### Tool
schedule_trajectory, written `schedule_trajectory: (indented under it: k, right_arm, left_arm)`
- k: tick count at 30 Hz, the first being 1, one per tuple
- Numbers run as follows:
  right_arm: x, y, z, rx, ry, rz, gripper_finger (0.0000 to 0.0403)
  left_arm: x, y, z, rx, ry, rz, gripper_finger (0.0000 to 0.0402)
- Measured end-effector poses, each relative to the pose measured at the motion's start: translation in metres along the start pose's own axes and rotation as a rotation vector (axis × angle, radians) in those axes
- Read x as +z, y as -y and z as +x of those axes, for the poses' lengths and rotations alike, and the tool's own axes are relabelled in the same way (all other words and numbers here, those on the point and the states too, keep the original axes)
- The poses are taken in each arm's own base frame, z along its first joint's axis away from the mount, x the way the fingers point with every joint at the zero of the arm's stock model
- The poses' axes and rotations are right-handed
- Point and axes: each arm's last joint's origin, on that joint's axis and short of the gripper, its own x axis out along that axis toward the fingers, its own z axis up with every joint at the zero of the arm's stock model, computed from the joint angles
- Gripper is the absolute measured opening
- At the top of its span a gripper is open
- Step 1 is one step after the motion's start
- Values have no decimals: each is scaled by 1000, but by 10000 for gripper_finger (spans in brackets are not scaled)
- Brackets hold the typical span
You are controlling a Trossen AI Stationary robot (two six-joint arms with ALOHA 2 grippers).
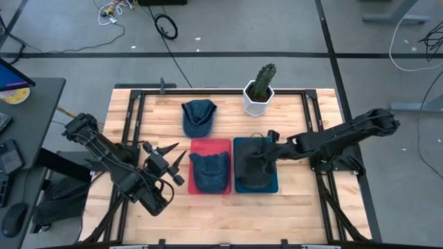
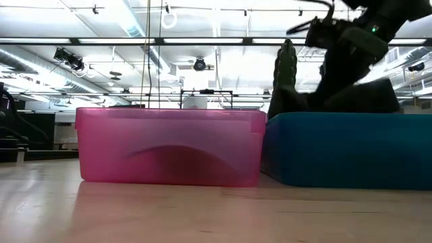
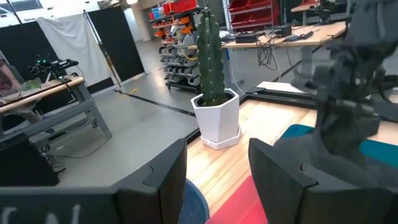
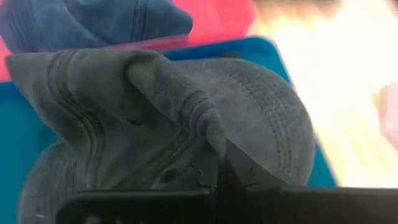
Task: Pick & Place hat
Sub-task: Put the gray cap into the blue bin
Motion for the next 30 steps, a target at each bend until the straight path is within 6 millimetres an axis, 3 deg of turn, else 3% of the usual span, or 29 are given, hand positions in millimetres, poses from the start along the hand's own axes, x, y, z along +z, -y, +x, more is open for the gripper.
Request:
schedule_trajectory:
  k: [11,20,30]
  right_arm:
    - [-5,1,40,107,-174,52,3]
    - [-6,2,41,122,-186,37,9]
    - [-3,3,37,137,-147,17,64]
  left_arm:
    - [0,0,0,3,7,-2,177]
    - [0,1,0,2,7,-9,177]
    - [0,1,0,2,7,92,177]
